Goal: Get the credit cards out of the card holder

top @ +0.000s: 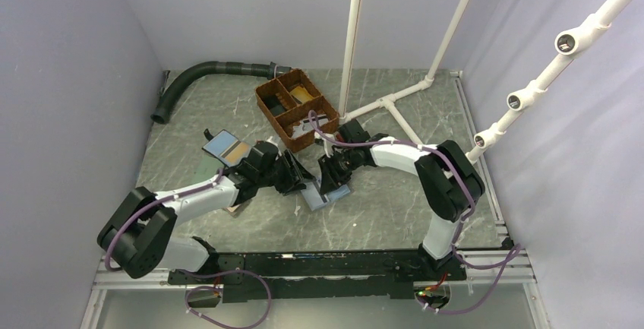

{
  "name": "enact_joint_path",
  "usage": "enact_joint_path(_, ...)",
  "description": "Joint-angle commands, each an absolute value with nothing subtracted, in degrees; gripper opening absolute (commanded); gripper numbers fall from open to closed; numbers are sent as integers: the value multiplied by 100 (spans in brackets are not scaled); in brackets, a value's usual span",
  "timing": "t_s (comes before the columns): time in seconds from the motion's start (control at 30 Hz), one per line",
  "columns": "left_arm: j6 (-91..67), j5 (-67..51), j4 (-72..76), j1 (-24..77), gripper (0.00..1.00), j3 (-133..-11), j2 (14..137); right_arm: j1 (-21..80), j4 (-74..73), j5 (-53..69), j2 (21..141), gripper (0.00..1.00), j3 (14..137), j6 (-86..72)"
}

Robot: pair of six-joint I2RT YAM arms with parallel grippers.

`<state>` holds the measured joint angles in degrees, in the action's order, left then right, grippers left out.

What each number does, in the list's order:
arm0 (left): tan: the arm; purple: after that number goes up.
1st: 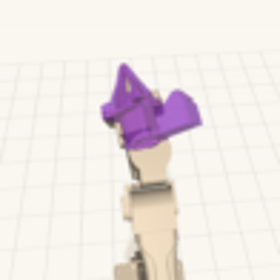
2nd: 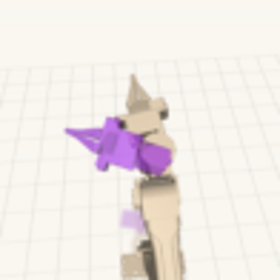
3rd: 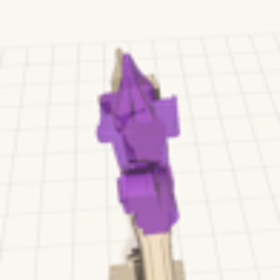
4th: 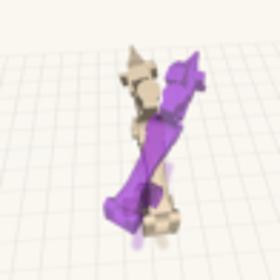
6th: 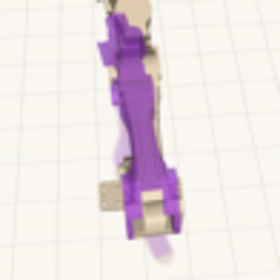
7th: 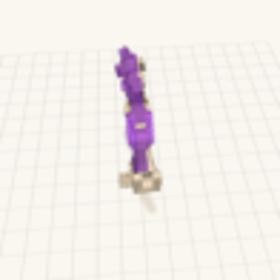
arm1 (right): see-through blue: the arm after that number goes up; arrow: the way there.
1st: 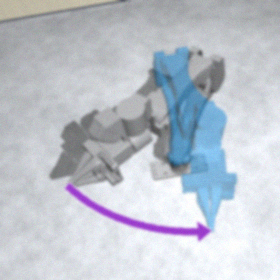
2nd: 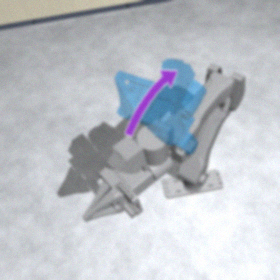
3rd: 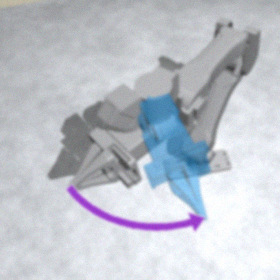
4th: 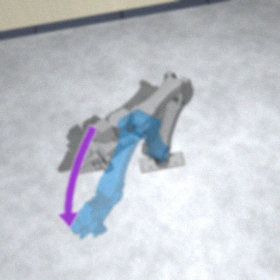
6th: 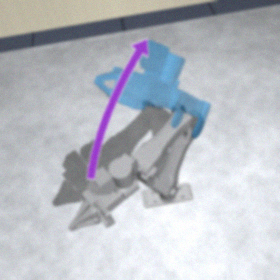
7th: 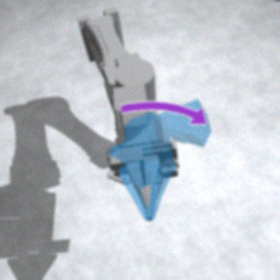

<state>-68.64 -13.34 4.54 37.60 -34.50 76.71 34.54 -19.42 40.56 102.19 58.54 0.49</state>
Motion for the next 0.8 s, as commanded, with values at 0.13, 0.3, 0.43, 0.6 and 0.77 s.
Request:
enact_joint_path(0.13, -6932, -1412, 410, 3788, 54, -3560, 8001, 3463, -1950, 3414, 9924, 19, 5972, 171)
enact_joint_path(0.3, -6979, -1416, 232, 3788, 54, -3623, 8112, 3454, -1925, 3055, 9854, 11, 5907, 219)
enact_joint_path(0.43, -7065, -1477, 401, 3788, 54, -3543, 8183, 3461, -1919, 3201, 10027, 9, 5949, 157)
enact_joint_path(0.6, -7041, -1545, 469, 3786, 53, -3590, 8303, 3463, -1934, 3365, 10240, 8, 6003, 88)
enact_joint_path(0.77, -7055, -1566, 395, 3788, 53, -3615, 8386, 3471, -1942, 3420, 10357, 8, 6036, 42)
